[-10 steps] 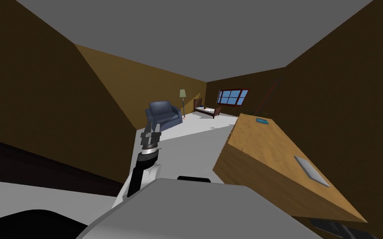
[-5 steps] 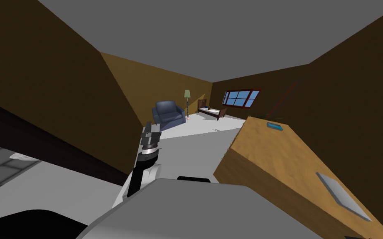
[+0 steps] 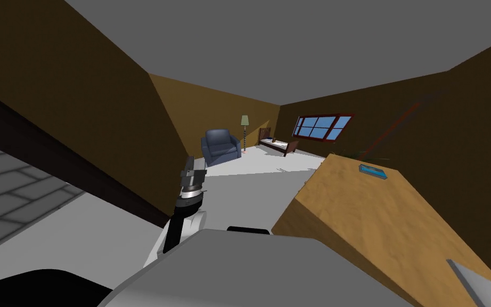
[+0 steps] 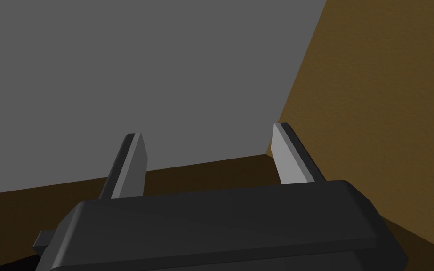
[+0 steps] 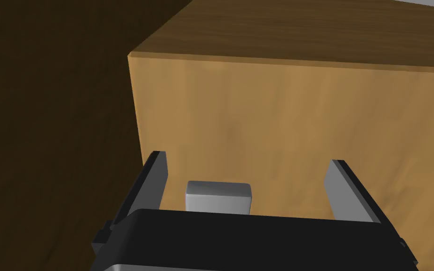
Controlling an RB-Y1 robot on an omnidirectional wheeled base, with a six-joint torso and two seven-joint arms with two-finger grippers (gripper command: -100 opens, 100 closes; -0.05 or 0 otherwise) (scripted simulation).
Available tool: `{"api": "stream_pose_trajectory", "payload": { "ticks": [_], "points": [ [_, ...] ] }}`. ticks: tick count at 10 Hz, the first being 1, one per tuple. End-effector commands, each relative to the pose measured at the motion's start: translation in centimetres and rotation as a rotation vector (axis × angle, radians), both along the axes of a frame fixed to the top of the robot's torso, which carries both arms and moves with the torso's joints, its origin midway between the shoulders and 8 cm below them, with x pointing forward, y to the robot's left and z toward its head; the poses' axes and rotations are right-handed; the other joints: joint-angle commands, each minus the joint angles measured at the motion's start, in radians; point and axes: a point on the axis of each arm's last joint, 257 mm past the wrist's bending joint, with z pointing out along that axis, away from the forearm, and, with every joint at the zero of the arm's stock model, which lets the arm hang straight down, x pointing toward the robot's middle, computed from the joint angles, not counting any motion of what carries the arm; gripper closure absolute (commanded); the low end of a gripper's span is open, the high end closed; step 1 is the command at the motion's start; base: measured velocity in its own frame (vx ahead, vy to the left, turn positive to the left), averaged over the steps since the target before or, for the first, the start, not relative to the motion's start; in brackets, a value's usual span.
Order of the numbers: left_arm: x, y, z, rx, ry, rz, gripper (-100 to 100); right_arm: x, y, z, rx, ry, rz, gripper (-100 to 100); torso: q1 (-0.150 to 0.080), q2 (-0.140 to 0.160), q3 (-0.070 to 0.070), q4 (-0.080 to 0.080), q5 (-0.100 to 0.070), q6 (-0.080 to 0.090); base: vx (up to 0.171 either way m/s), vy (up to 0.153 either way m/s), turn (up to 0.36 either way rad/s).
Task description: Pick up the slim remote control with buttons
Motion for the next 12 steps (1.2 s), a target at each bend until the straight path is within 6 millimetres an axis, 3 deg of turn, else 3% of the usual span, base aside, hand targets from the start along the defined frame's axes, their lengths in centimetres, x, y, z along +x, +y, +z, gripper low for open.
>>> {"api": "stream_pose_trajectory", "payload": {
  "ticks": [1, 4, 5, 6, 7, 9, 11, 12],
  "points": [
    [0.0, 0.0, 0.0, 0.0, 0.0, 0.0, 0, -0.6, -0.9, 0.3, -0.022, 0.006, -0.039, -100, 0.0, 0.0, 0.0, 0.0, 0.0, 0.0, 0.053, -0.2, 0.145],
    [0.0, 0.0, 0.0, 0.0, 0.0, 0.0, 0, -1.2, -1.8, 0.1, -0.055, -0.001, -0.104, -100, -0.001, -0.002, -0.001, 0.0, 0.0, 0.0, 0.064, -0.247, 0.186],
    [0.0, 0.0, 0.0, 0.0, 0.0, 0.0, 0, -1.0, -1.7, 0.1, -0.048, 0.001, -0.089, -100, -0.002, -0.001, 0.0, 0.0, 0.0, 0.0, -0.016, -0.072, 0.084],
    [0.0, 0.0, 0.0, 0.0, 0.0, 0.0, 0, -1.0, -1.7, 0.2, -0.051, 0.001, -0.093, 0, 0.009, 0.003, 0.001, 0.001, 0.001, 0.0, -0.005, -0.001, 0.01],
    [0.0, 0.0, 0.0, 0.0, 0.0, 0.0, 0, -2.1, -1.6, -0.7, -0.052, -0.001, -0.108, -100, 0.014, 0.003, 0.002, 0.001, 0.003, 0.001, -0.004, -0.003, 0.124],
    [0.0, 0.0, 0.0, 0.0, 0.0, 0.0, 0, -2.1, -1.6, -0.7, -0.052, -0.001, -0.108, -100, 0.016, 0.003, 0.002, 0.001, 0.004, 0.001, -0.002, -0.003, 0.026],
    [0.0, 0.0, 0.0, 0.0, 0.0, 0.0, 0, -3.9, -1.3, -2.0, -0.055, -0.002, -0.132, -100, 0.017, 0.003, 0.002, 0.001, 0.004, 0.0, -0.002, 0.001, 0.104],
    [0.0, 0.0, 0.0, 0.0, 0.0, 0.0, 0, -3.2, -1.3, -2.0, -0.055, -0.013, -0.128, -100, 0.016, 0.003, 0.002, 0.001, 0.004, 0.0, -0.003, -0.004, 0.057]
  ]
}}
